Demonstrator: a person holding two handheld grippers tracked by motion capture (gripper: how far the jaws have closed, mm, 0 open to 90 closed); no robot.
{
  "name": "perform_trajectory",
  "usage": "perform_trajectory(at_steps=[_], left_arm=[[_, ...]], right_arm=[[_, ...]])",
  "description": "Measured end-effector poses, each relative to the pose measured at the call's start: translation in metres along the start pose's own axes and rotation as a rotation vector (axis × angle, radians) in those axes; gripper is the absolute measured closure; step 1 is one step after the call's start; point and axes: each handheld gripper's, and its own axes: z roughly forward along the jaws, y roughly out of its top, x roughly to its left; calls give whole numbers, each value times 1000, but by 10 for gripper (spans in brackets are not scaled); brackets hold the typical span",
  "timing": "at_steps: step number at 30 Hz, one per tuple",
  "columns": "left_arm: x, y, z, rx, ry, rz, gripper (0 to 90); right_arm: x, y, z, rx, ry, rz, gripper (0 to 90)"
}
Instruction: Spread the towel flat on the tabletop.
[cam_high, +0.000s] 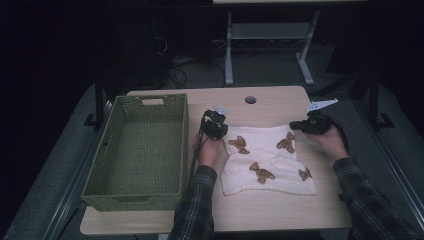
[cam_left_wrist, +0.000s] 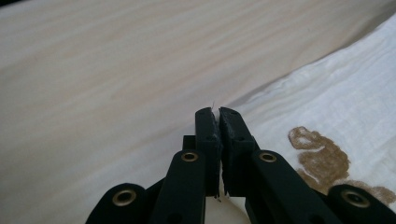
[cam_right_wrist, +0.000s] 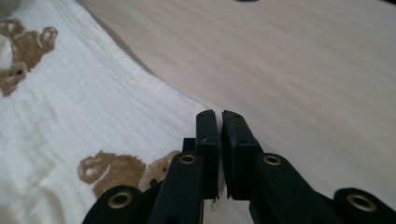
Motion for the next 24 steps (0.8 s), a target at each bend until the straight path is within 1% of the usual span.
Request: perform_trajectory(at_steps=[2,5,7,9,10,13,14,16,17,20,21,22,23,24], left_arm=[[3,5,2,-9,3,11,865],[7,12,7,-28,2,11,865],[10,17,10,-33,2,21,865],[12,20,13,-34,1,20,866],[13,21,15,-33,3,21,866],[15,24,18,-41,4,16,865],[17,27,22,-34,12,23,865],[17,31,25,-24,5,36,865],[17,33,26,-28,8,45,865],[19,35,30,-29,29,48,865],[19,35,31,-27,30,42,862],[20,34,33,-22,25,40,858],[21,34,34,-17,22,42,846],[21,33,34,-14,16,39,805]], right_arm=[[-4,3,-3,-14,-8,3,853],[-9,10,-6,-26,-21,2,853],[-13,14,-7,-34,-26,10,852],[-16,17,-7,-42,-35,6,852],[-18,19,-7,-40,-35,13,852],[-20,22,-6,-38,-42,11,852],[-23,23,-4,-31,-50,15,852],[-25,23,-2,-26,-58,23,852],[-27,22,-2,-25,-60,28,852],[-29,20,1,-17,-59,44,852],[-29,19,3,-9,-57,46,852],[-29,19,4,-8,-56,47,847],[-28,19,6,-6,-56,51,824],[-28,19,7,-2,-60,48,785]])
